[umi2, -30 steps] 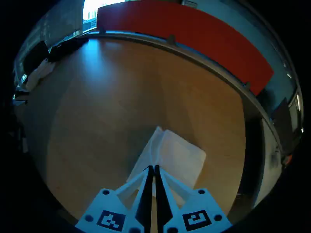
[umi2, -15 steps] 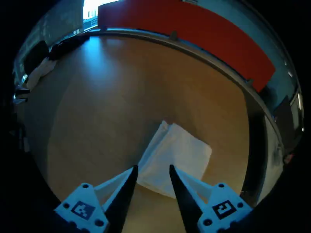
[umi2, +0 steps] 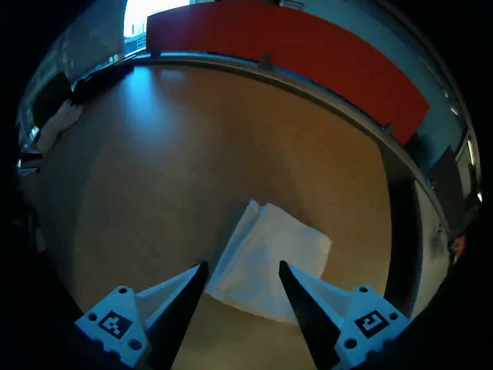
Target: Fold towel
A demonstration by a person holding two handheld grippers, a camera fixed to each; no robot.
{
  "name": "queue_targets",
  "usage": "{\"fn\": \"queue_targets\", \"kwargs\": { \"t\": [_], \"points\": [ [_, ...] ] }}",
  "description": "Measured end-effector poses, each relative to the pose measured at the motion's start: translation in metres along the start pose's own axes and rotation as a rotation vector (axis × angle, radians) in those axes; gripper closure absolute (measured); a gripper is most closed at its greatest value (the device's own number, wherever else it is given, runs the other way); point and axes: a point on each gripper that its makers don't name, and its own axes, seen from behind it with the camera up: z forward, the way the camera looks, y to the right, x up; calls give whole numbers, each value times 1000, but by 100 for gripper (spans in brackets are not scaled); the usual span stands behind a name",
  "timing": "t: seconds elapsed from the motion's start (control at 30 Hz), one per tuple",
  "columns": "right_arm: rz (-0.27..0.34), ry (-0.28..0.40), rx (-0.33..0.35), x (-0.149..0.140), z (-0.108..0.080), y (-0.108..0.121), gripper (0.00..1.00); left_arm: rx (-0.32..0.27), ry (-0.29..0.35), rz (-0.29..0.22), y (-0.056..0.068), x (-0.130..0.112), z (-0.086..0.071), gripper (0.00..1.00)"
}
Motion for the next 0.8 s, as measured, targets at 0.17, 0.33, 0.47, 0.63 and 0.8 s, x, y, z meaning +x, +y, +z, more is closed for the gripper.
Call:
{"fn": "queue_targets", "kwargs": {
  "t": [0.17, 0.33, 0.47, 0.63, 0.8],
  "points": [
    [1, 2, 0, 1, 2, -2, 11, 0, 3, -8, -1, 1, 0, 5],
    [8, 14, 1, 5, 4, -6, 11, 4, 3, -18, -2, 1, 1, 4],
    [30, 29, 11, 11, 7, -13, 11, 6, 3, -26, -3, 2, 2, 4],
    [43, 44, 30, 18, 12, -26, 11, 8, 3, -37, -5, 2, 2, 4],
    [31, 60, 53, 30, 17, -43, 11, 16, 7, -42, -7, 3, 3, 4]
  ]
}}
